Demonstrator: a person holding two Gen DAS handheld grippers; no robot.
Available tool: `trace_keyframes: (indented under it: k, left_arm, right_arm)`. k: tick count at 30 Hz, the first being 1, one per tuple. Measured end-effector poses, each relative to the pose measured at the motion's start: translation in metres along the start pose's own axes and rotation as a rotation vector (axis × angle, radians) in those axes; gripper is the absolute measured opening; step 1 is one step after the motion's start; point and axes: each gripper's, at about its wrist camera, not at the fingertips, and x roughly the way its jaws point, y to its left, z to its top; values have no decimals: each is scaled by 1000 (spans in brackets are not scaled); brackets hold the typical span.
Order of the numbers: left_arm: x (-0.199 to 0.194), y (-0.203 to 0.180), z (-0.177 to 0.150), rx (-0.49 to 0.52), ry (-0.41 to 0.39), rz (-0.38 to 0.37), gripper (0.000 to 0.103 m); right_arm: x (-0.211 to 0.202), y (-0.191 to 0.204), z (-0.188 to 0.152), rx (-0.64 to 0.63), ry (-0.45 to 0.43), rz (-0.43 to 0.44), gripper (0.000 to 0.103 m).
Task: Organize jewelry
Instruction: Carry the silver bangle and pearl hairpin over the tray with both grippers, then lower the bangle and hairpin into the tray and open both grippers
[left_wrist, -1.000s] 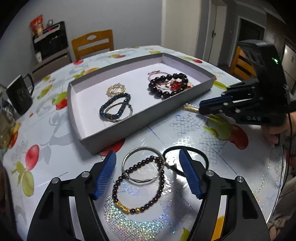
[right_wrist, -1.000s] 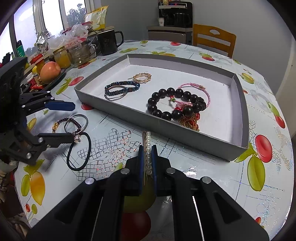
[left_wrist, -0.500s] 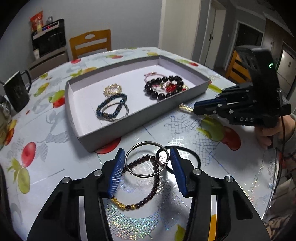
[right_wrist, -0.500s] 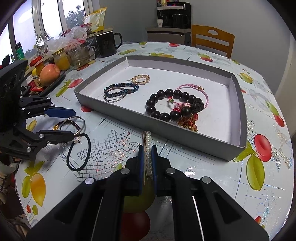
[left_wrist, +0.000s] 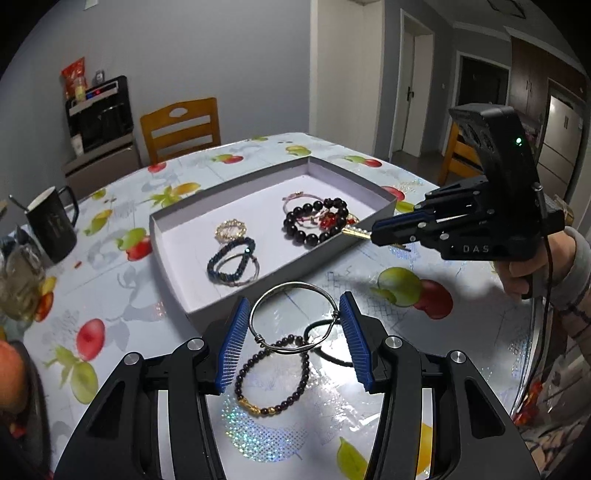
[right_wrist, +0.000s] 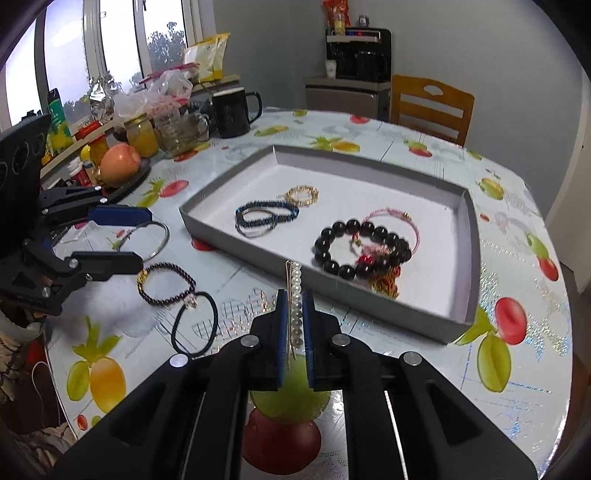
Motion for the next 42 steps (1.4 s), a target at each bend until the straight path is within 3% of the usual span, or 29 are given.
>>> trace_keyframes:
  k: [13,23,33,42]
  left_arm:
    - [37,32,37,-98,13,39,52]
    - [82,70,43,-215,48,69,52]
    - [109,76,32,-216,91,82,52]
    - [114,69,35,-184,100,83,52]
  right_arm:
    - [-7,-32,22,84,-74,-22,8]
    - [18,-67,41,151,-63,-101,8]
    - [54,-82,41,165,-9,-133,8]
    - [61,-88,35,178,7,-131,8]
